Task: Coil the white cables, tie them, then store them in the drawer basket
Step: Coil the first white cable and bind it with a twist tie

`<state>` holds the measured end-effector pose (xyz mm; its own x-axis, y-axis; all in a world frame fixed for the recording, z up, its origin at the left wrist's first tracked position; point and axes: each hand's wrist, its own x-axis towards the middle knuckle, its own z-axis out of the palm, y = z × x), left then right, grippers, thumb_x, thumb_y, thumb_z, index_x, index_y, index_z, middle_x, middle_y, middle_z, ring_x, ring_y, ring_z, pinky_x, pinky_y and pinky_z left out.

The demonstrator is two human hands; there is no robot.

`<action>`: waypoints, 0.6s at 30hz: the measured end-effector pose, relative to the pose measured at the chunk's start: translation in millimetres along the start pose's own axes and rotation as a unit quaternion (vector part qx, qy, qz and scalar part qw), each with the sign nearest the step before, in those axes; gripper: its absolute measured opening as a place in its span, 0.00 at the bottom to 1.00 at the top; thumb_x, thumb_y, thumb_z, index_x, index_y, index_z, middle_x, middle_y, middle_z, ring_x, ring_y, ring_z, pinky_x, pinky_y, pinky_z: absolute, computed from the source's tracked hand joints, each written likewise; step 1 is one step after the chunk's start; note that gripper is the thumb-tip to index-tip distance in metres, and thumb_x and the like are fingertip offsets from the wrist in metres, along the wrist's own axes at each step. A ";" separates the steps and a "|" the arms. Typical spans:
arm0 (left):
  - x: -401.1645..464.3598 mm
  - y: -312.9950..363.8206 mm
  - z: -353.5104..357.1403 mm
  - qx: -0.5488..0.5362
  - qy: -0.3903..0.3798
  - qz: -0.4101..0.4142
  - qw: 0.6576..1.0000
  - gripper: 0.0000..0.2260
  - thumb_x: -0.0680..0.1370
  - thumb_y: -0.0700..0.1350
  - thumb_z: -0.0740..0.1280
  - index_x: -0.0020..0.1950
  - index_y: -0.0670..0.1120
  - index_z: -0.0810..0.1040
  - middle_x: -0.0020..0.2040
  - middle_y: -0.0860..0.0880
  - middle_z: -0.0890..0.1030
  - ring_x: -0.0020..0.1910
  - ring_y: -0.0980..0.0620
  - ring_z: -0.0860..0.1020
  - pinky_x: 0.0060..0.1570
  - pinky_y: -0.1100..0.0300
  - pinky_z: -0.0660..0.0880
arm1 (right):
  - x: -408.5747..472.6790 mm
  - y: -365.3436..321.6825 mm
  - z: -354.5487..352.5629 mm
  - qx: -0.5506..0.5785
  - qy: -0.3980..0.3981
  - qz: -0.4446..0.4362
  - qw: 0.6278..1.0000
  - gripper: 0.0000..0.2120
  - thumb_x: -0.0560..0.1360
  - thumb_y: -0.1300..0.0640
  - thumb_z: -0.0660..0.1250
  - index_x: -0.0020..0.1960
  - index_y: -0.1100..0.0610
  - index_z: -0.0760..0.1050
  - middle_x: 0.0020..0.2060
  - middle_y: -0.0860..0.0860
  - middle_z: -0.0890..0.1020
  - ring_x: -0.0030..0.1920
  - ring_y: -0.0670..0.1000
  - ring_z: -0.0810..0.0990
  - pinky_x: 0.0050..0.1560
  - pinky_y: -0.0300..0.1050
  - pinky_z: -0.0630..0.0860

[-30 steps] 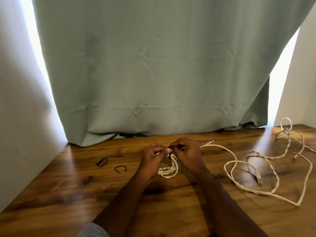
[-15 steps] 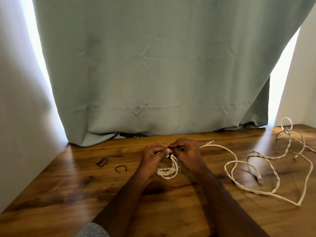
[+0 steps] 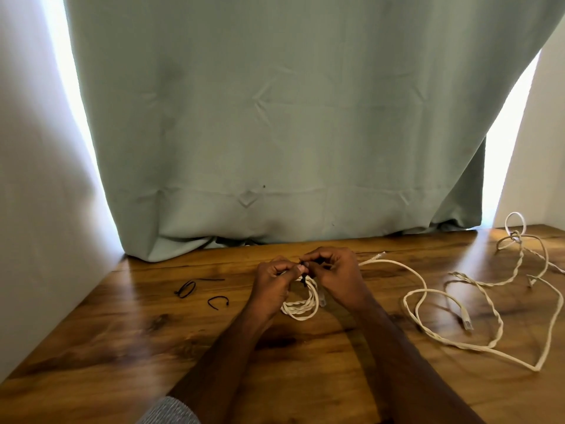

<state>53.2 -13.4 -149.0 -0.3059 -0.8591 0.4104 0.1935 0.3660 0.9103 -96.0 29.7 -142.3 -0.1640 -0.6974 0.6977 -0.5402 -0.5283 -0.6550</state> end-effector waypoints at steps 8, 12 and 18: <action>0.9 -1.1 -0.4 0.003 0.015 -0.003 1.000 0.04 0.76 0.33 0.70 0.42 0.35 0.84 0.33 0.51 0.78 0.26 0.62 0.73 0.28 0.72 0.67 | -0.3 -6.2 -0.9 -0.002 -0.019 -0.013 1.000 0.08 0.72 0.66 0.75 0.49 0.58 0.87 0.42 0.48 0.87 0.43 0.47 0.86 0.44 0.43 0.82; 0.4 0.0 -0.8 -0.001 0.019 -0.006 1.000 0.05 0.76 0.33 0.69 0.41 0.35 0.84 0.34 0.50 0.77 0.25 0.63 0.73 0.27 0.72 0.66 | 0.7 -5.7 -1.7 -0.002 -0.038 -0.013 0.999 0.06 0.73 0.63 0.75 0.50 0.57 0.87 0.42 0.47 0.88 0.44 0.48 0.86 0.45 0.46 0.82; 0.7 -1.2 -0.4 0.008 0.010 -0.005 1.000 0.06 0.76 0.35 0.71 0.39 0.40 0.85 0.33 0.53 0.77 0.27 0.62 0.73 0.28 0.72 0.66 | 2.4 -6.1 -0.4 -0.017 -0.046 -0.024 0.998 0.04 0.77 0.63 0.71 0.48 0.58 0.84 0.41 0.47 0.85 0.44 0.48 0.84 0.46 0.43 0.80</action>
<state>53.1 -14.6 -149.9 -0.2895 -0.8697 0.3998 0.1756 0.3624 0.9153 -93.5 31.5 -136.5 -0.0613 -0.7150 0.6964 -0.5739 -0.5456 -0.6107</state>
